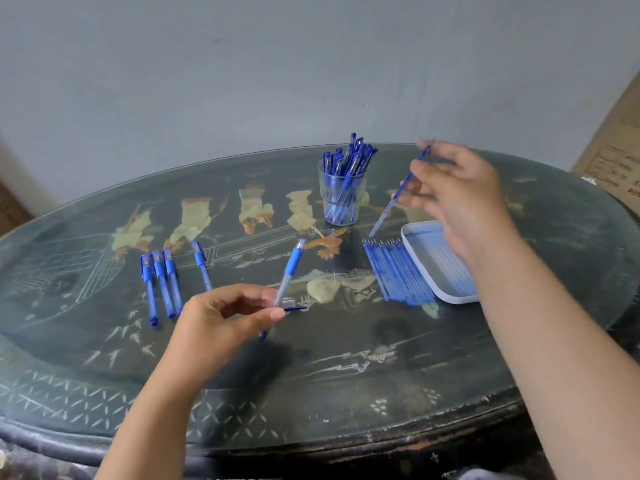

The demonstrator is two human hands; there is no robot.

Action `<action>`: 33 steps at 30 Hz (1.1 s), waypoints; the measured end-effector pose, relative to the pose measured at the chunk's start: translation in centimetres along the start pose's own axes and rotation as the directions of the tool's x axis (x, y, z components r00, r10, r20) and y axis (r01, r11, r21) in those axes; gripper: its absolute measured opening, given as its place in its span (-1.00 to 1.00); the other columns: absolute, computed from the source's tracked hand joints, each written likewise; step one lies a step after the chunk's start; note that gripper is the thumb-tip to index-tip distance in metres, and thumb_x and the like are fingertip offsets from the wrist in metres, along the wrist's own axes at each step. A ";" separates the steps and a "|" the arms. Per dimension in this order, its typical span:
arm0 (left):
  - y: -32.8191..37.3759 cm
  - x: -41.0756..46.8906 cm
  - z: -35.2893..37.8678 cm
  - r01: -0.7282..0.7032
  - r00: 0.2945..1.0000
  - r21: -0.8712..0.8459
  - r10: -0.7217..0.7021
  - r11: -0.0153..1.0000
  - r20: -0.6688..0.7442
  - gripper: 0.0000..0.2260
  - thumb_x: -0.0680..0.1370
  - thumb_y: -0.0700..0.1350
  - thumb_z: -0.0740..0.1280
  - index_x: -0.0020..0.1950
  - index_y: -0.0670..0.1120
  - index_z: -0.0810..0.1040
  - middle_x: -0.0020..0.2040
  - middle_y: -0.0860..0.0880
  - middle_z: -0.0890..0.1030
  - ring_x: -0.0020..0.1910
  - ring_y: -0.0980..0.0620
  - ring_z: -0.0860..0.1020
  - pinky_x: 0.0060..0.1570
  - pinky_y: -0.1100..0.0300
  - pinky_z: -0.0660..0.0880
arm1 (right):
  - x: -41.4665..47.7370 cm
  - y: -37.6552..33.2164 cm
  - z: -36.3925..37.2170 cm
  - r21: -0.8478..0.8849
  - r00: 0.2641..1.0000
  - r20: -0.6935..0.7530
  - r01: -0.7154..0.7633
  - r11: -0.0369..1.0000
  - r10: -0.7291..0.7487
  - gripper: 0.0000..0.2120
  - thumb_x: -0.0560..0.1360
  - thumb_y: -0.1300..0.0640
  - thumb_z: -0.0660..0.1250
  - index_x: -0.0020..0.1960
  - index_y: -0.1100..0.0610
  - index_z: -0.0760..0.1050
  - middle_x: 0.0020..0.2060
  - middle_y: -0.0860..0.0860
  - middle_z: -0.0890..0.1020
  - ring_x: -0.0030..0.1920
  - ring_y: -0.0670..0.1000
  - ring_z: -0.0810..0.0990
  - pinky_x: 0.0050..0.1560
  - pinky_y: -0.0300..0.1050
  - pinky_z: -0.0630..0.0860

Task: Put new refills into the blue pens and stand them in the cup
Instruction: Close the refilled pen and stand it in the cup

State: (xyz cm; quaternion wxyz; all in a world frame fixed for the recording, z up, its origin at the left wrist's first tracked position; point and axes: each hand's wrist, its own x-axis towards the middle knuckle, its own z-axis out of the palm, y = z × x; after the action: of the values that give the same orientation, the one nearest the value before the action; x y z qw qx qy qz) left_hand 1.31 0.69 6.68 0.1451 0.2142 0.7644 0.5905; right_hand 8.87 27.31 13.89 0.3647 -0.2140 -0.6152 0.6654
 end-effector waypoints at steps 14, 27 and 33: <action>-0.8 0.7 0.0 0.063 0.992 -0.056 -0.069 0.996 -0.104 -0.77 0.24 -0.11 0.52 -0.12 -0.04 0.69 -0.23 -0.01 0.72 -0.31 0.15 0.63 -0.18 0.38 0.58 | 4.1 7.5 3.5 -0.768 0.897 0.075 -0.227 0.599 0.436 -0.74 0.50 0.40 0.36 0.18 0.31 0.49 -0.23 0.14 0.60 -0.28 0.06 0.60 -0.20 -0.01 0.66; -1.0 0.7 -0.2 0.056 0.995 -0.033 -0.059 0.998 -0.081 -0.77 0.24 -0.08 0.52 -0.12 -0.01 0.70 -0.20 0.02 0.72 -0.24 0.13 0.67 -0.15 0.40 0.57 | 4.1 8.3 3.9 -0.894 0.919 0.081 -0.103 0.435 0.385 -0.74 0.47 0.32 0.43 0.15 0.31 0.55 -0.17 0.22 0.68 -0.26 0.13 0.64 -0.01 0.01 0.66; -1.1 0.8 -0.1 0.049 0.995 -0.047 -0.053 0.998 -0.082 -0.75 0.22 -0.09 0.52 -0.12 -0.05 0.70 -0.21 -0.01 0.72 -0.26 0.14 0.65 -0.15 0.40 0.57 | 3.9 8.4 3.9 -0.943 0.941 0.134 0.024 0.332 0.312 -0.69 0.42 0.29 0.47 0.16 0.28 0.60 0.00 0.16 0.67 -0.11 0.11 0.67 0.02 -0.01 0.62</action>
State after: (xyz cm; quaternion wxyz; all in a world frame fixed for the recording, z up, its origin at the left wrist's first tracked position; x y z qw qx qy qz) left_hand 0.40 0.73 5.67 0.1329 0.1664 0.7616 0.6120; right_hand 1.63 27.90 6.90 0.0206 -0.3371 -0.9082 0.2471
